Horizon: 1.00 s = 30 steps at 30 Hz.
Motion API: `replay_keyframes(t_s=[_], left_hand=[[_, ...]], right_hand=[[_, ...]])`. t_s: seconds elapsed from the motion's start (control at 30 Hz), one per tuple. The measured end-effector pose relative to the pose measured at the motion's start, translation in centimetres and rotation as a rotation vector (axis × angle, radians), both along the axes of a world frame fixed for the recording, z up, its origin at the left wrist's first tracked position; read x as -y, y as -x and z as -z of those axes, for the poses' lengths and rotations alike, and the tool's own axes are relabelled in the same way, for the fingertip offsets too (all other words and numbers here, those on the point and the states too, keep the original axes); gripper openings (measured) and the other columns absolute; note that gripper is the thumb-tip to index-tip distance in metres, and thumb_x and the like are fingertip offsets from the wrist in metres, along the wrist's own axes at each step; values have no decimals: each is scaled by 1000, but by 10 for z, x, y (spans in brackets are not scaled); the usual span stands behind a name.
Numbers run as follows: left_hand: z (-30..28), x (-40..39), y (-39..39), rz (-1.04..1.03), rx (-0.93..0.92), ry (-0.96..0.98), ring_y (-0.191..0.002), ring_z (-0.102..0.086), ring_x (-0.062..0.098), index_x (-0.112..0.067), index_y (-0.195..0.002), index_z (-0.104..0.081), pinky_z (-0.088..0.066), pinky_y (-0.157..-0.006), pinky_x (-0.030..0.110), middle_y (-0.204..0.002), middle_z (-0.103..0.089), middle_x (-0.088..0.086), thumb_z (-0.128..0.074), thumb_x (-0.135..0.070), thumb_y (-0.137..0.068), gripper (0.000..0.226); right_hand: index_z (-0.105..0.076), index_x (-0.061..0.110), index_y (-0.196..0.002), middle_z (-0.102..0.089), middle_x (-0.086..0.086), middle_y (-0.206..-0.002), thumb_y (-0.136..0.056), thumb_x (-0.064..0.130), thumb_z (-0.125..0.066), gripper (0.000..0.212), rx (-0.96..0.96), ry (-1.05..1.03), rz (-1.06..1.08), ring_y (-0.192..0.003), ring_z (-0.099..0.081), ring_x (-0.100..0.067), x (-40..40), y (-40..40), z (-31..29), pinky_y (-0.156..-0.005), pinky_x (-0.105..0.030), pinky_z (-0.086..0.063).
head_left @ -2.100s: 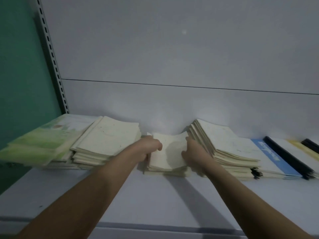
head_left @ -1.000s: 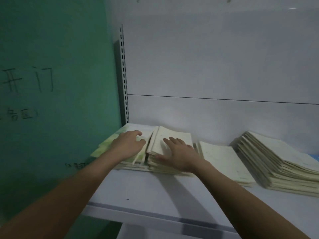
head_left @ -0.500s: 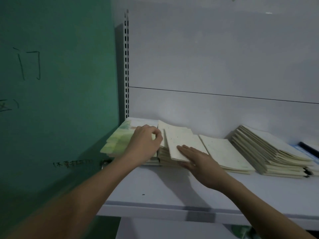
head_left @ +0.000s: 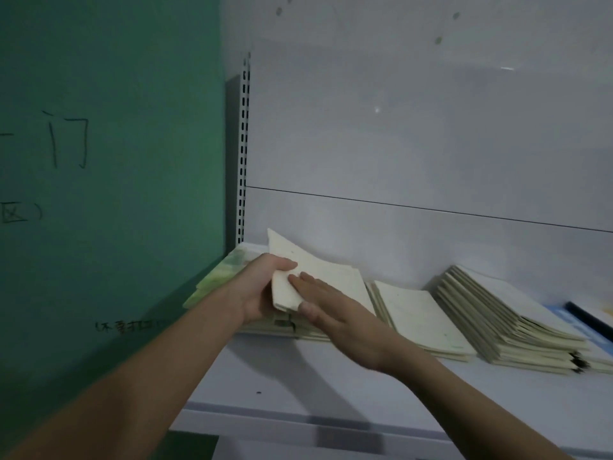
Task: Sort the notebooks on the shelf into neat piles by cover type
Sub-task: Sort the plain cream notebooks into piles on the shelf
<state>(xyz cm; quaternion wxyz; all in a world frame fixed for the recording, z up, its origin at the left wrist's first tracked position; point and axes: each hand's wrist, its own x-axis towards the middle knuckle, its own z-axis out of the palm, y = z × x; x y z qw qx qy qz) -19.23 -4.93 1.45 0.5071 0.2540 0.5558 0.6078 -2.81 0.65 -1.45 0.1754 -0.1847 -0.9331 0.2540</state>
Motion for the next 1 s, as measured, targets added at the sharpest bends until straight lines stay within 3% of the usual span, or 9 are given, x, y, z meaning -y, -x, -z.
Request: replay_keyframes(t_s=[0.1,0.33,0.43,0.5,0.57,0.7,0.8,0.9,1.0], left_hand=[[-2,8,15,-129,-72,-4,-84,-67,31,-5,-109,-61,-52,-67,38,-94,-72,15,-50,-5,-94,19],[-9,33,40,-268,-124,3,-84,-64,31,-5,-121,-54,-50,-64,42,-98,-67,15,-42,4,-96,30],[-10,41,43,-295,-157,14,-83,-63,31,-6,-121,-52,-49,-64,42,-97,-66,14,-40,5,-96,29],[-9,45,45,-307,-180,23,-83,-62,31,-7,-120,-52,-49,-65,42,-97,-65,13,-40,5,-97,29],[-6,47,47,-317,-185,29,-83,-62,31,-8,-118,-53,-50,-66,42,-98,-65,13,-40,4,-97,28],[1,50,44,-339,-175,70,-77,-63,30,-7,-99,-57,-52,-55,36,-90,-65,13,-43,-1,-96,16],[3,49,41,-342,-178,89,-74,-62,29,-8,-93,-57,-51,-41,30,-86,-65,13,-44,-3,-96,14],[3,44,33,-335,-181,99,-76,-64,29,-8,-96,-57,-50,-53,32,-87,-67,13,-47,-5,-95,10],[5,33,22,-320,-173,91,-78,-65,28,-6,-106,-58,-49,-60,33,-88,-69,13,-47,-9,-97,15]], right_hand=[[-46,33,-141,-41,18,-146,-100,51,-22,51,-214,157,162,-128,-34,6,-21,5,-6,-96,-2,-20],[-59,20,-116,-61,-2,-119,-103,47,-20,50,-56,-44,224,-110,-53,-26,-62,37,13,-92,-35,-39],[-44,40,-126,-50,3,-130,-98,60,-15,45,164,-121,159,-123,-44,-26,-70,46,30,-104,-47,-34],[-18,37,-150,-20,2,-159,-94,67,-14,63,285,-166,174,-146,-18,-23,-68,41,47,-117,-49,-14],[0,33,-154,-1,4,-163,-91,70,-16,74,308,-315,209,-149,-4,-20,-59,30,60,-120,-47,-5],[-2,36,-153,-7,8,-162,-90,66,-9,70,240,-435,227,-149,-9,-17,-46,7,73,-120,-43,-10],[-12,40,-152,-17,12,-160,-90,66,-9,67,111,-240,173,-147,-17,-11,-46,-4,64,-119,-39,-16],[-38,38,-145,-45,11,-146,-94,64,-21,60,-245,177,164,-132,-43,-9,-49,-5,39,-107,-29,-34],[-57,29,-127,-61,8,-120,-97,57,-23,53,-393,287,219,-106,-55,-8,-42,-4,12,-88,-23,-41]])
